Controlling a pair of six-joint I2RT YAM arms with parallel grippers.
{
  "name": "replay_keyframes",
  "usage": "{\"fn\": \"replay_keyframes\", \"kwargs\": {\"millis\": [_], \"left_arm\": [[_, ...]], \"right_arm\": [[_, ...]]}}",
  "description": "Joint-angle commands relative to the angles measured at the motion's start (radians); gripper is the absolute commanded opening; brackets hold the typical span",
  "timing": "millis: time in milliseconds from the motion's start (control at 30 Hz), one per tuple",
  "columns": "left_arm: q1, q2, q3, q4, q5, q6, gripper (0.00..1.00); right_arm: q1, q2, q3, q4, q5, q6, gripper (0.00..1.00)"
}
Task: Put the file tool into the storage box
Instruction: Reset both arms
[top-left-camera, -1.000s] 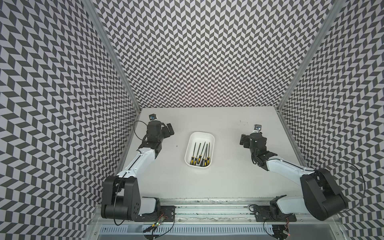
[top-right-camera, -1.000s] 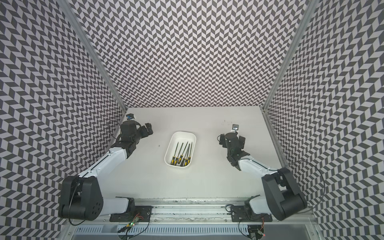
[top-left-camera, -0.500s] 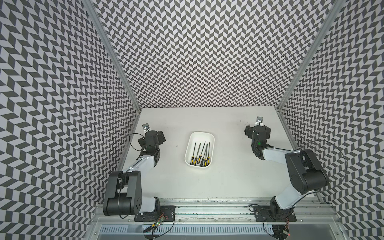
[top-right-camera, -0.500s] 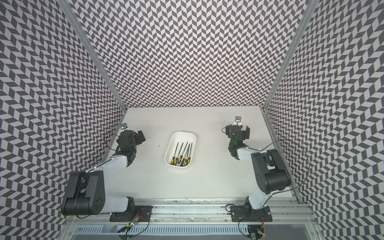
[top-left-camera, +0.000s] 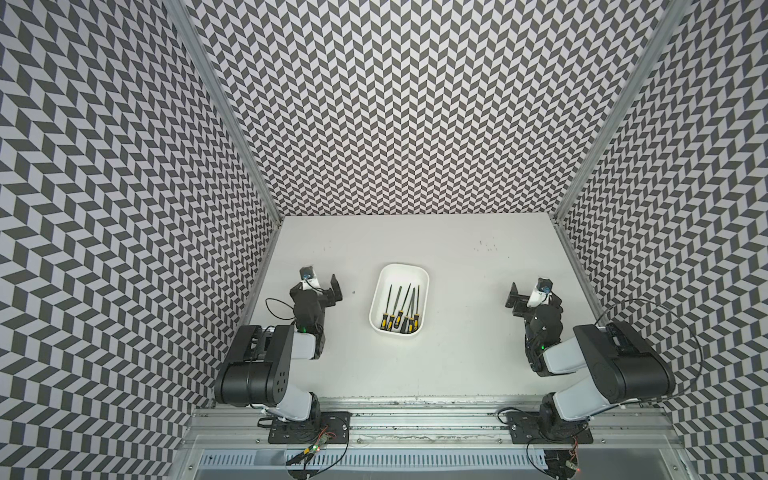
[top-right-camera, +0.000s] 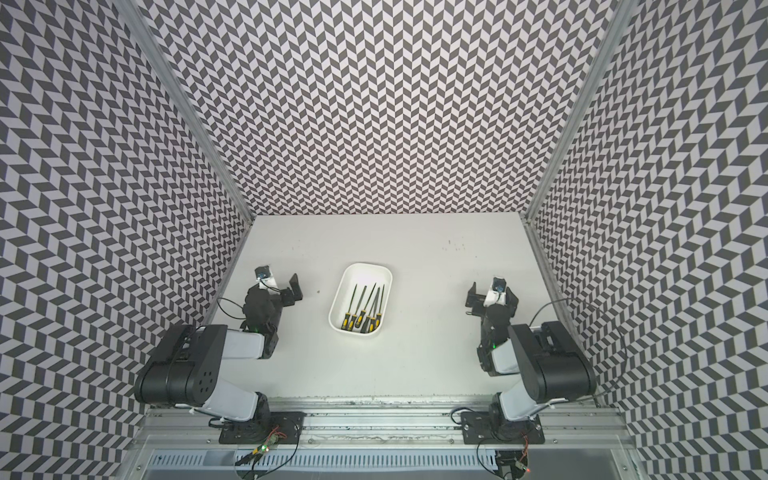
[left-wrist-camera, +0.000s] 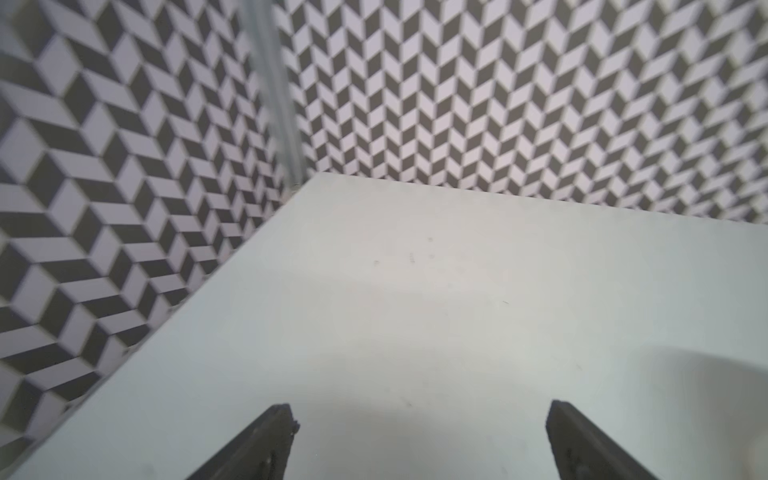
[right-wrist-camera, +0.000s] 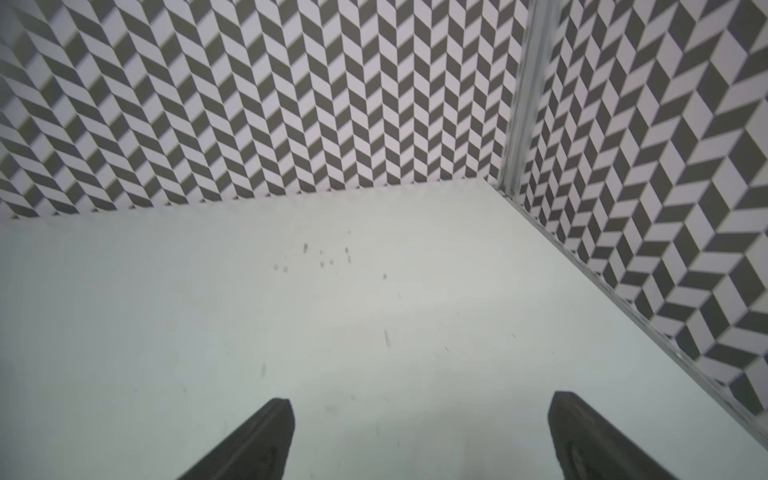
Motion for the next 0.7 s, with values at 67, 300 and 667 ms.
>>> {"fn": "replay_keyframes", "kwargs": {"millis": [67, 300, 667], "left_arm": [[0.007, 0.016, -0.014, 0.197, 0.048, 0.063, 1.00], [-0.002, 0.005, -0.013, 0.182, 0.034, 0.065, 1.00], [0.031, 0.010, 0.010, 0.141, 0.104, 0.054, 1.00]], "right_arm": [[-0.003, 0.024, 0.028, 0.139, -0.020, 0.002, 1.00], [-0.002, 0.024, 0.029, 0.136, -0.021, 0.003, 0.99], [-0.003, 0.021, 0.029, 0.126, -0.021, 0.003, 0.99]]}}
